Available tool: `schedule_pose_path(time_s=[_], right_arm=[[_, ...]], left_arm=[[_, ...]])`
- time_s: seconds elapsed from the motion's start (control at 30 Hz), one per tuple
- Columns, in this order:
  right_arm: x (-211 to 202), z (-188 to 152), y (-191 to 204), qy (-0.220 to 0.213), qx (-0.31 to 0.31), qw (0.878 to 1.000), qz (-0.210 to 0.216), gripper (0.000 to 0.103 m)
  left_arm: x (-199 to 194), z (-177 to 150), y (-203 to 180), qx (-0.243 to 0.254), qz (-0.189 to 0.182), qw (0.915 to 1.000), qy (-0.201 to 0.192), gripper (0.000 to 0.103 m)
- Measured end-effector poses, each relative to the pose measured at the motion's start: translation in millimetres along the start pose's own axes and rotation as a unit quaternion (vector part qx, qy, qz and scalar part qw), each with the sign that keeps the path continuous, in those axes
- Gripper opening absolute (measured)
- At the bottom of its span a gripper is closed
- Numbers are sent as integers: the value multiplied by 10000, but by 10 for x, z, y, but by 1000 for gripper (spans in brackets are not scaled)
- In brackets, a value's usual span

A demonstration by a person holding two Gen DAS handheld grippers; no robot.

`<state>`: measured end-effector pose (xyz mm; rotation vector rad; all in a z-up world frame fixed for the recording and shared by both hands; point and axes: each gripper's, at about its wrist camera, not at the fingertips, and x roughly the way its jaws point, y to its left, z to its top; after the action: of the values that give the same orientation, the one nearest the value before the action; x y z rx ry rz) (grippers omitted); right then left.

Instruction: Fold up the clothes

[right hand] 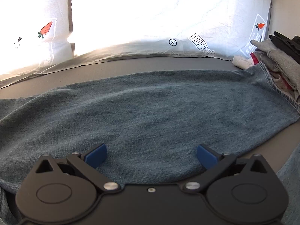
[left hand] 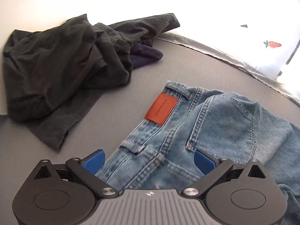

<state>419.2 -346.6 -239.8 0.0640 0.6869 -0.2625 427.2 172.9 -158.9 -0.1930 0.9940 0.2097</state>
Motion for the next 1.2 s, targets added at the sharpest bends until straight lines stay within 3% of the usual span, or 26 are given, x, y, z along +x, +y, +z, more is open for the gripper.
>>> schedule_pose_path(time_s=[0.23,0.37,0.47,0.63,0.67,0.7,0.77,0.83,0.93,1.03,1.2], right_arm=[[0,-1,9,-2,6,10000,-53,103],[8,8,-6,13,50,10000,-52,103],[11,14,1,15,65,9999,-80,103],[9,25,3,26,73,9999,-94,103],[11,28,4,30,79,9999,-100,103],[12,30,4,34,84,9999,-105,103],[23,63,14,119,184,9996,-168,103],[48,182,52,521,387,9975,-295,103],[65,362,130,1030,612,9926,-212,103],[0,452,187,1021,418,9938,103,103],[-242,477,118,773,-336,9964,71,103]], left_arm=[[778,583,-145,463,-602,9971,51,100],[1096,749,-232,637,-838,9944,75,100],[1195,793,-240,478,-1048,9933,123,81],[1155,728,-319,495,-1036,9934,-56,31],[1111,727,-313,371,-1016,9941,-106,28],[1023,736,-349,454,-646,9962,-357,25],[847,756,-421,616,94,9944,-856,24],[680,856,-450,682,414,9895,-1207,24],[763,980,-380,344,595,9927,-987,25],[964,966,-301,158,718,9958,-555,34],[443,748,-363,184,773,9919,-990,55]])
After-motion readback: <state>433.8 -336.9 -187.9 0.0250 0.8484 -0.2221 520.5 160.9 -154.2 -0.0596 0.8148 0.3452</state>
